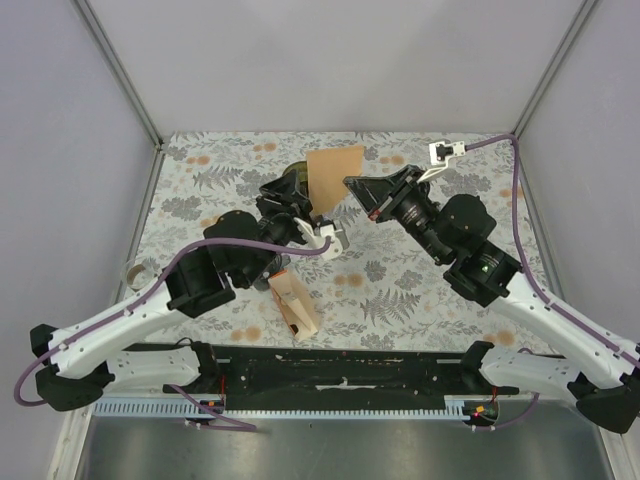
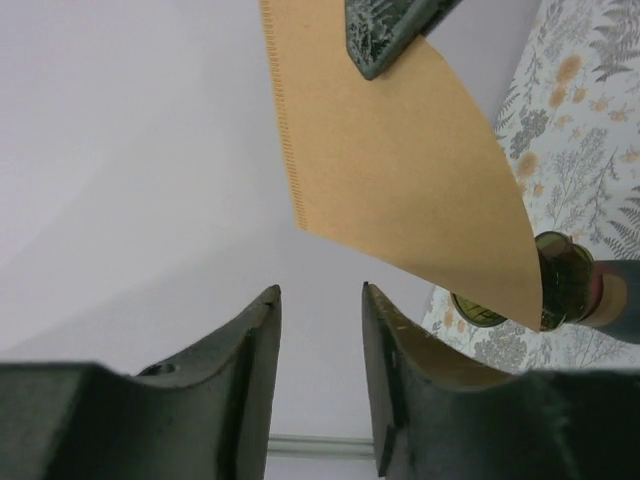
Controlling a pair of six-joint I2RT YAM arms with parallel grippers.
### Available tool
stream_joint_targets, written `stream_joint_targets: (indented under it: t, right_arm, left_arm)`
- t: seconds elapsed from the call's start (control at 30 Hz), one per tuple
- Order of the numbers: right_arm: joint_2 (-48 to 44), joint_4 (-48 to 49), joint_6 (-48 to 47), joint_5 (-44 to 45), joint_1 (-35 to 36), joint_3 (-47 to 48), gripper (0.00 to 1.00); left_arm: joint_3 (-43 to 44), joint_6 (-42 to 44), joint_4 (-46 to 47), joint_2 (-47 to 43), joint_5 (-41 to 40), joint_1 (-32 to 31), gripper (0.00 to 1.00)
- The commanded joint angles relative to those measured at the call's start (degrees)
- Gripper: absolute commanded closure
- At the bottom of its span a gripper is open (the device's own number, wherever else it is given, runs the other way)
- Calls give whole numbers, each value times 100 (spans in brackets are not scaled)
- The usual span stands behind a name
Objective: Place the coffee filter in the dripper
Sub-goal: Pick up the coffee filter from the coffee filter holder.
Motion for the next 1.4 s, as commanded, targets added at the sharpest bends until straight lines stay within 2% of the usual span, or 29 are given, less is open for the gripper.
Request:
stream_joint_targets:
  t: [0.0, 0.07, 0.2, 0.47, 0.7, 0.87, 0.93, 0.97, 1.07, 1.1, 1.13, 1.17, 1.23, 1.3, 1.37]
  right_arm:
    - [-170, 406, 232, 224, -22, -95, 100]
    - [-222, 450, 258, 233, -22, -95, 100]
    - [-302, 520, 337, 145, -22, -113, 100]
    - [-319, 714, 627, -452, -22, -113, 100]
    - [-355, 731, 733, -725, -22, -113, 100]
    - [-196, 802, 908, -910, -13, -121, 100]
    - [-153, 828, 918, -945, -13, -113, 100]
    - [-144, 819, 892, -945, -22, -95, 100]
    - [-152, 758, 778, -901, -13, -86, 100]
    - [-152, 723, 716, -919, -13, -51, 100]
    - [-126, 697, 568, -945, -13, 1, 100]
    - [-109, 688, 392, -945, -22, 80, 95]
    - [-91, 609, -169, -1304, -22, 290, 67]
    - [-143, 346, -933, -1489, -22, 502, 41]
    - [-292, 117, -1732, -1892, -57, 590, 22]
  left_arm:
    - [-104, 193, -239, -290, 520, -23, 43]
    - [-621, 948, -3, -649, 925, -32, 27]
    - [-1686, 2408, 1059, -1345, 1514, -32, 15]
    - [-2487, 4167, 3521, -1170, 1998, -23, 11]
    - [-2444, 4617, 3822, -985, 2069, -32, 11]
    - [-2452, 4871, 3944, -906, 2122, -32, 24]
    - [-2453, 4889, 4102, -845, 2113, -23, 40]
    - [-2444, 4898, 4164, -827, 2122, -23, 56]
    - [-2417, 4828, 4121, -871, 2113, -23, 90]
    - [-2435, 4793, 4086, -897, 2113, -32, 98]
    - [-2444, 4758, 4025, -932, 2113, -23, 98]
    - [-2461, 4679, 3972, -967, 2096, -23, 98]
    - [-2357, 4285, 3901, -968, 1886, -23, 98]
    - [-1937, 3443, 3351, -933, 1352, -41, 98]
    - [-1086, 2023, 2151, -828, 763, -32, 98]
